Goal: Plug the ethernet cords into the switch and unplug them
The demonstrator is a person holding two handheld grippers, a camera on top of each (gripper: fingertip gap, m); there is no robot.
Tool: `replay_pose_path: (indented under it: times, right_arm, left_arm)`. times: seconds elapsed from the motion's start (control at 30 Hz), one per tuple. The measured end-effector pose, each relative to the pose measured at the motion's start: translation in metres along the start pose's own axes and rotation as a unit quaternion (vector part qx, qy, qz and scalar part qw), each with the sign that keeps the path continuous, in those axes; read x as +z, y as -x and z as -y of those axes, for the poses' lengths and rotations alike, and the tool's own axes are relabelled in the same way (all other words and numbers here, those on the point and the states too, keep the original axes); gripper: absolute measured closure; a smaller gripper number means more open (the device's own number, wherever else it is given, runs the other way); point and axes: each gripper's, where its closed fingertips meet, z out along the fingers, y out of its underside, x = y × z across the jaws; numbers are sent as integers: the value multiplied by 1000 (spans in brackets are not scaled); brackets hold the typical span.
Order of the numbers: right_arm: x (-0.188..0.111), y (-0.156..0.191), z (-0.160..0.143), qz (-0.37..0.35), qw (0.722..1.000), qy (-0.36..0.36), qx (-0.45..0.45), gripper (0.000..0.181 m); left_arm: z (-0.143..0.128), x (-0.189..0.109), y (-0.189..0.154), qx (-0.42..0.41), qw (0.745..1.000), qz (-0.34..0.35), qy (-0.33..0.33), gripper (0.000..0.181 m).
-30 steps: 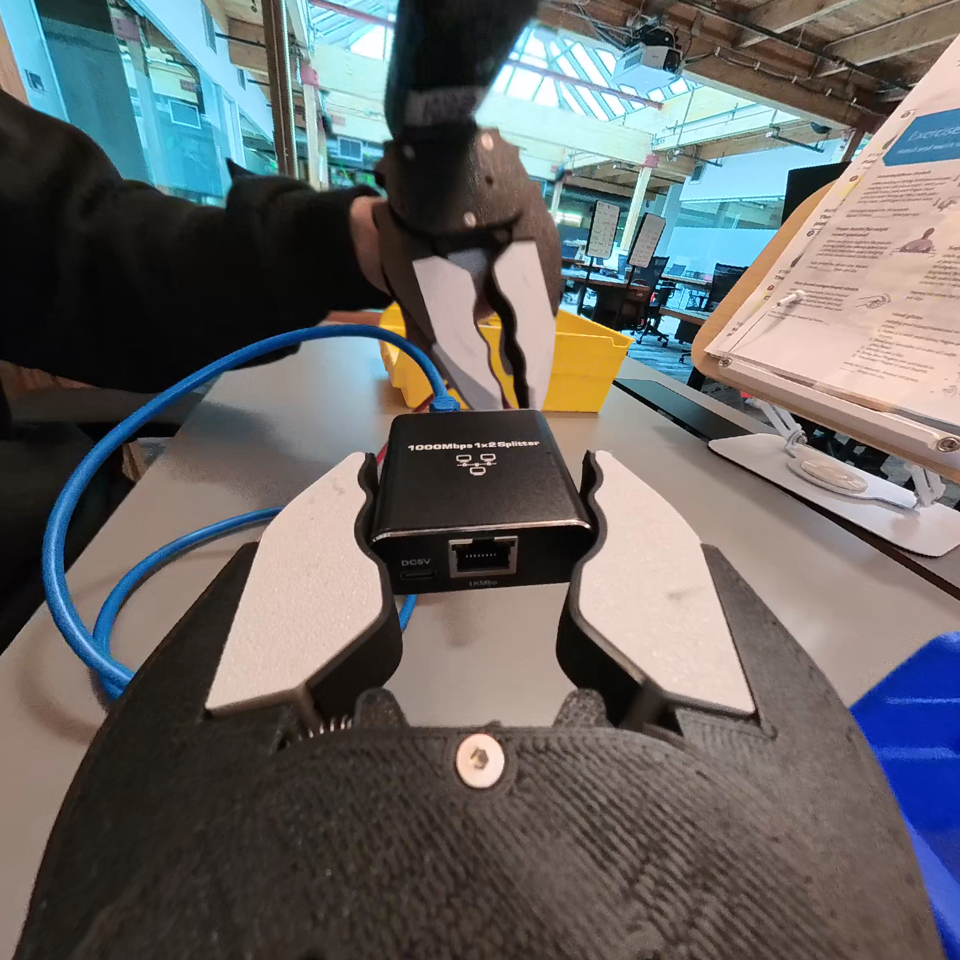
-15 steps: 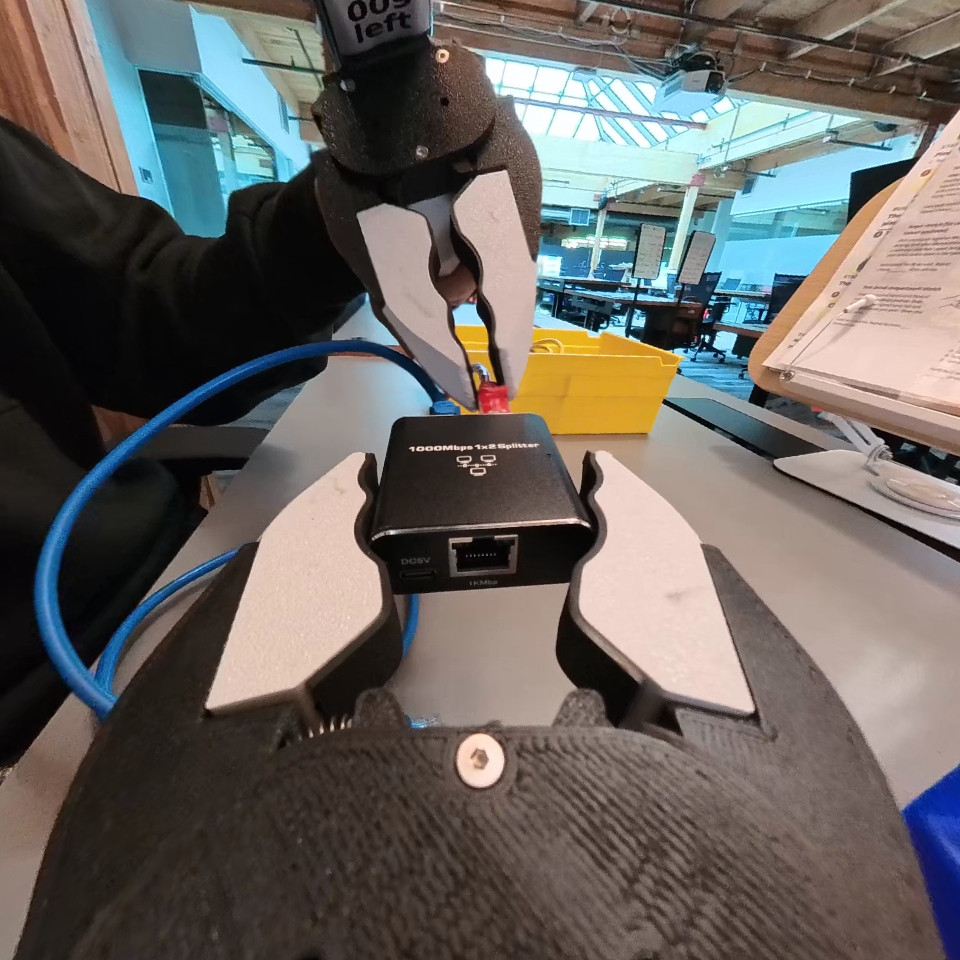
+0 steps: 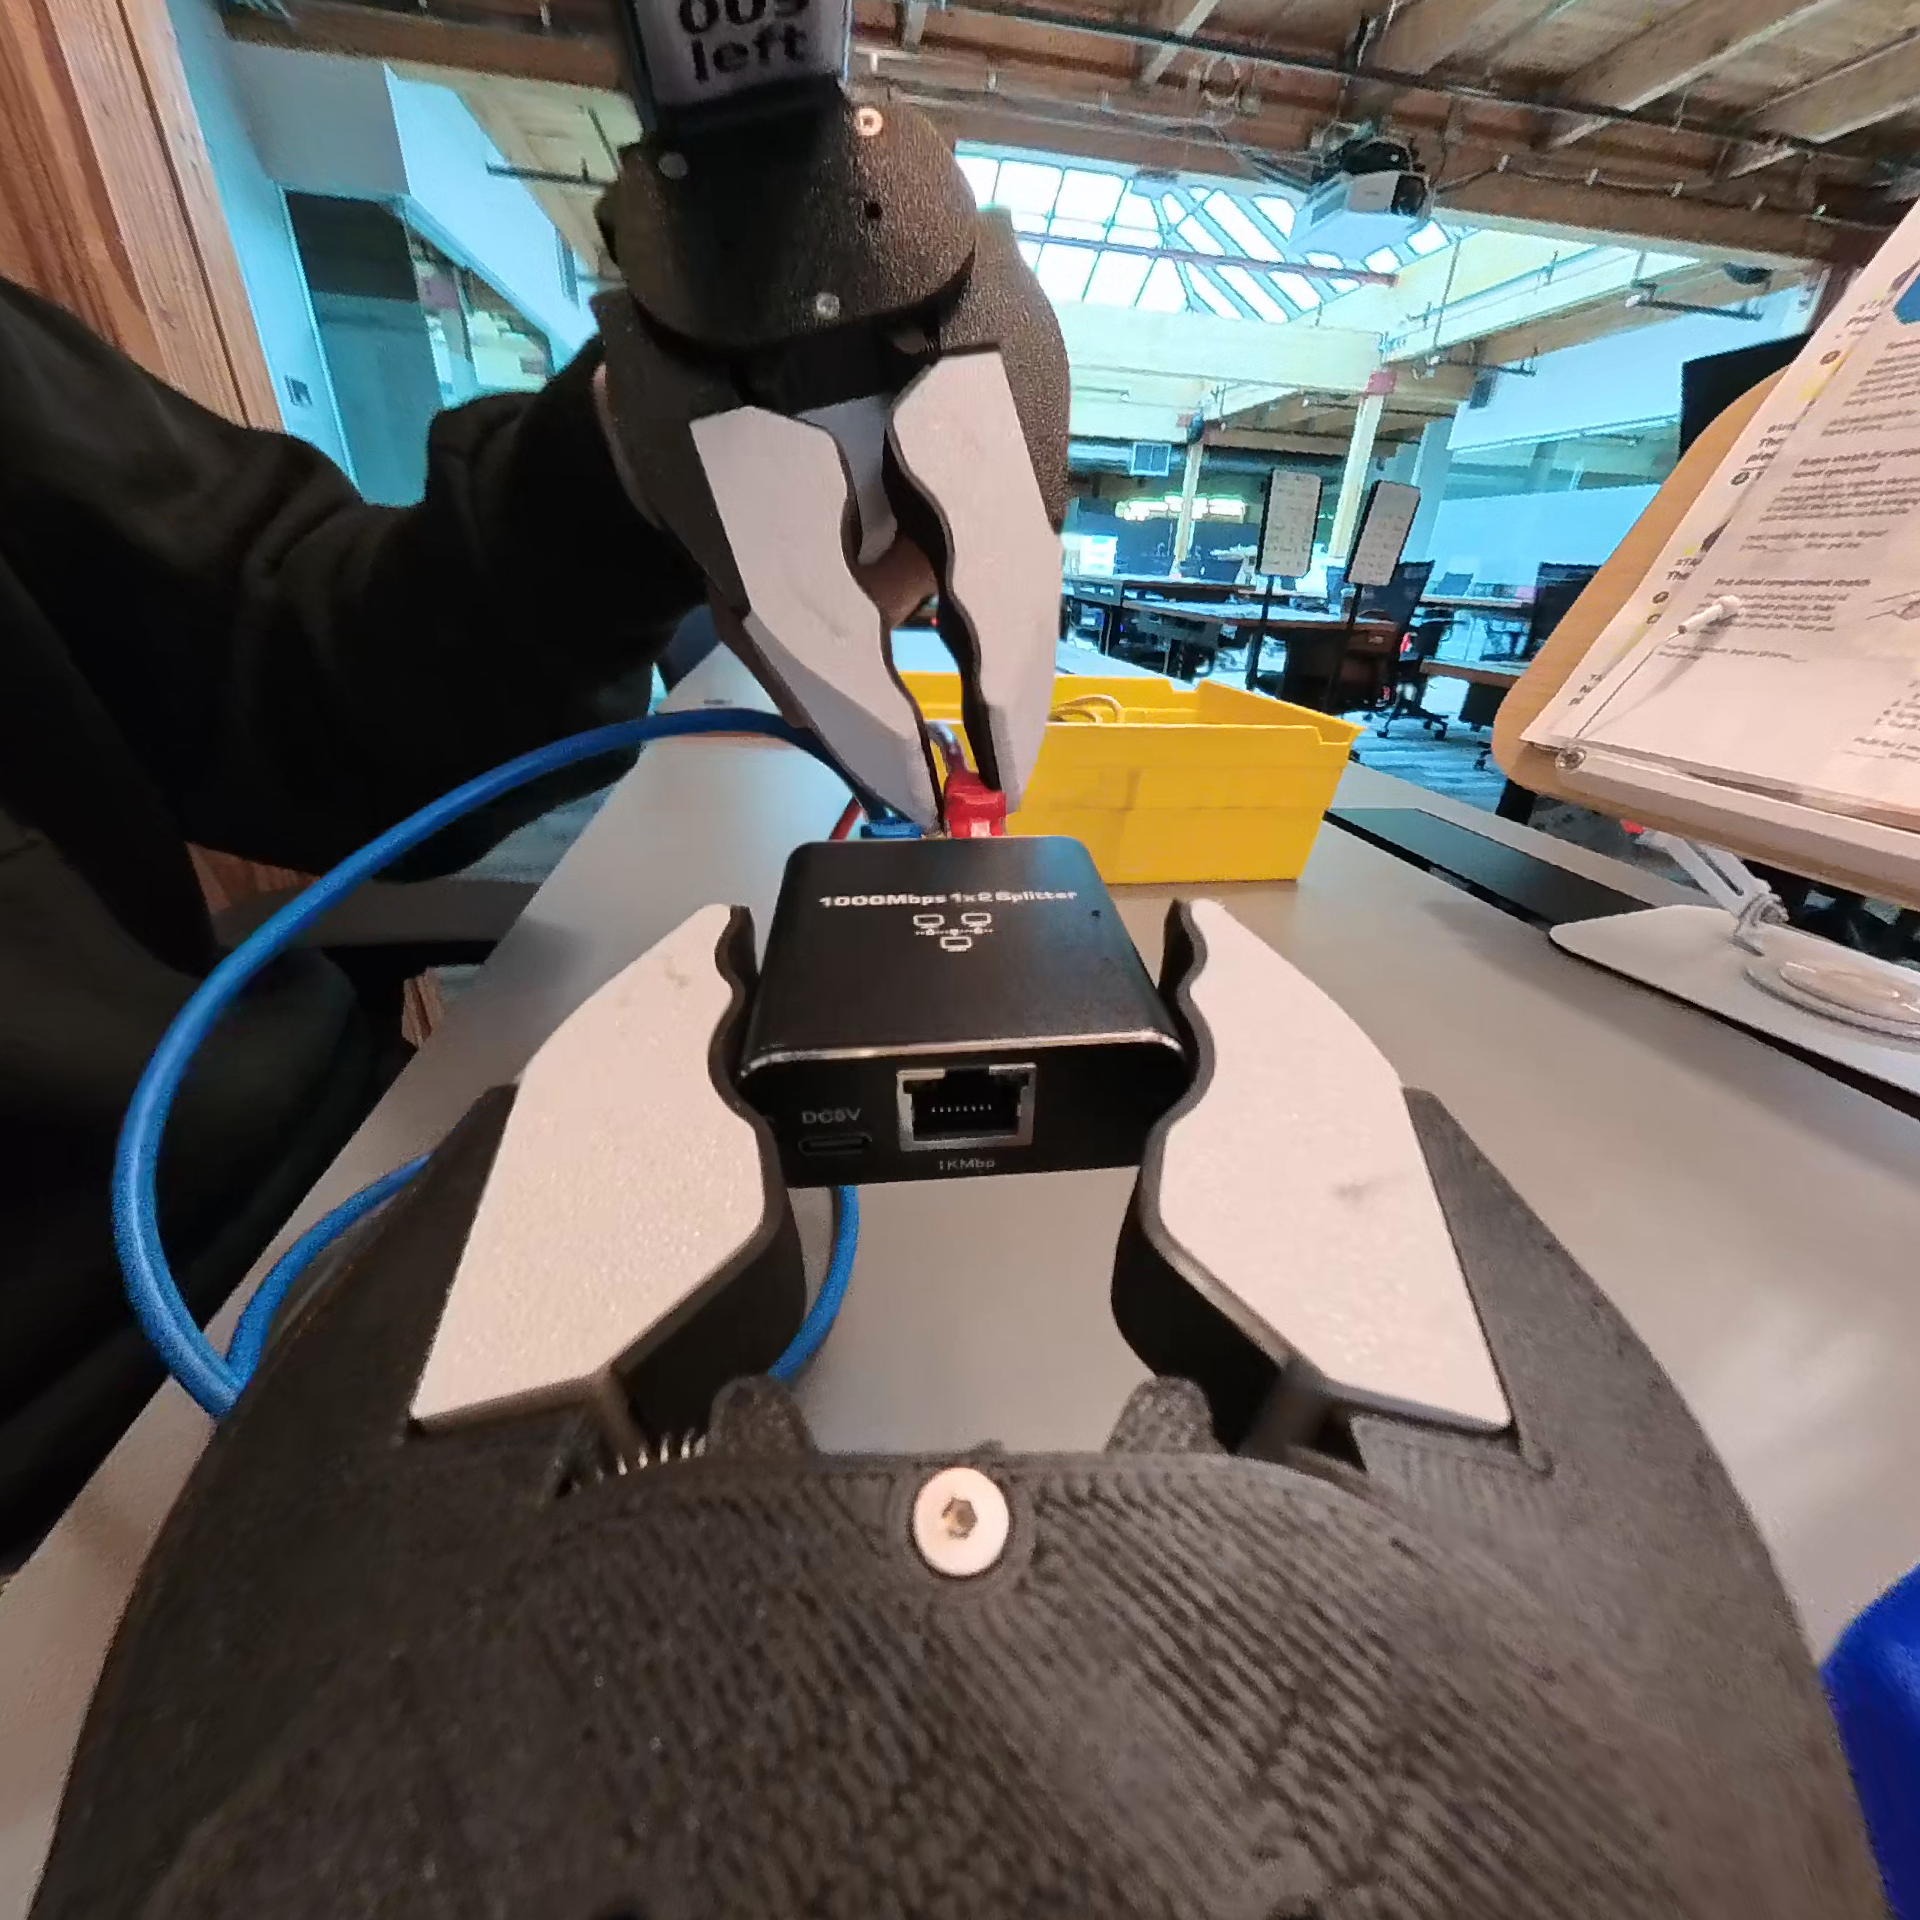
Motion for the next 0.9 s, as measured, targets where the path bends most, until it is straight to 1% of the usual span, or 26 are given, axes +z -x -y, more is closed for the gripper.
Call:
replay_pose_path:
  times: [0.07, 0.13, 0.2, 0.33, 0.47, 0.53, 0.6, 0.67, 0.73, 0.77, 0.8, 0.9]
  right_arm:
    - [0, 2, 5, 5, 1000, -19, 4, 107]
    - [0, 6, 12, 16, 999, -41, 1, 107]
    - [1, 8, 12, 19, 999, -41, -2, 106]
    - [4, 11, 7, 28, 999, -30, -5, 107]
    - [4, 13, 12, 34, 998, -47, -3, 106]
    - [5, 15, 11, 40, 998, -45, 0, 106]
    - [4, 15, 14, 40, 998, -56, 3, 106]
    - [2, 18, 21, 50, 996, -79, 4, 106]
    - [-4, 19, 38, 48, 991, -125, -13, 106]
    - [-6, 18, 42, 38, 990, -131, -28, 106]
    - [-8, 16, 41, 30, 991, -124, -38, 107]
    - [-10, 13, 37, 17, 993, -108, -52, 107]
  left_arm:
    - [4, -4, 0, -11, 999, -16, -25, 173]
    - [10, -7, -2, -30, 996, -47, -64, 173]
    - [13, -9, -5, -51, 992, -76, -92, 173]
    - [7, -6, -9, -66, 988, -99, -94, 174]
    - [11, -11, -12, -96, 977, -133, -135, 173]
    - [9, -11, -14, -102, 974, -150, -138, 173]
    - [11, -11, -16, -119, 965, -174, -156, 173]
    - [16, -14, -17, -135, 952, -198, -189, 173]
    - [30, -25, -19, -148, 931, -229, -243, 172]
    - [38, -29, -17, -147, 924, -226, -271, 172]
    - [41, -29, -15, -133, 928, -209, -278, 172]
    - [39, -24, -12, -92, 951, -148, -256, 172]
